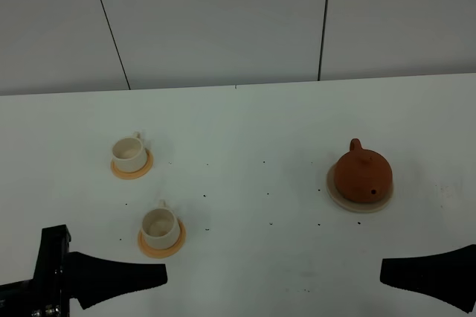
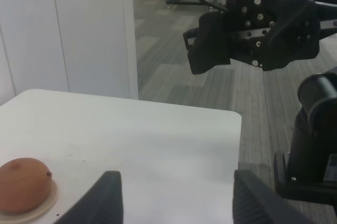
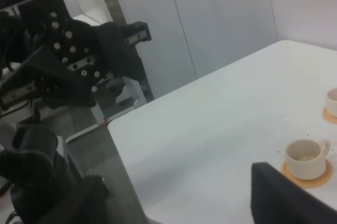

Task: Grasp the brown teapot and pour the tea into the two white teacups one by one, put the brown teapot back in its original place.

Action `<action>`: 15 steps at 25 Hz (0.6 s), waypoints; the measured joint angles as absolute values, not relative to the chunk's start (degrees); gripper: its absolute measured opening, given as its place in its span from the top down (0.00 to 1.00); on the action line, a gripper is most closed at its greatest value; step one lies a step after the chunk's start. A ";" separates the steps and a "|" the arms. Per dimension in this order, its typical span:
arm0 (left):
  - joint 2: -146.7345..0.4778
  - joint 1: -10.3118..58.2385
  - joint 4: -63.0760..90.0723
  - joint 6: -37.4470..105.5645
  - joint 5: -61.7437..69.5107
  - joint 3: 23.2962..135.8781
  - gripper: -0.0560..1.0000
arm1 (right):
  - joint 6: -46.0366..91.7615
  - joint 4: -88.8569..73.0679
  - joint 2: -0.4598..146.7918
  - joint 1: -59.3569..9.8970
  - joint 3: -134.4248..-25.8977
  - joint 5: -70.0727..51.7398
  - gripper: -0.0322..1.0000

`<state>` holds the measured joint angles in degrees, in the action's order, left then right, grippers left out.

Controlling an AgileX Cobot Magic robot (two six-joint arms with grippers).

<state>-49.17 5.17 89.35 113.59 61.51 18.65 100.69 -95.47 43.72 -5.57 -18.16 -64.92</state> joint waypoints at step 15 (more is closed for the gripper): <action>-49.17 5.17 89.35 113.59 61.49 18.65 0.45 | 100.58 -95.86 43.72 -5.57 -18.16 -64.97 0.43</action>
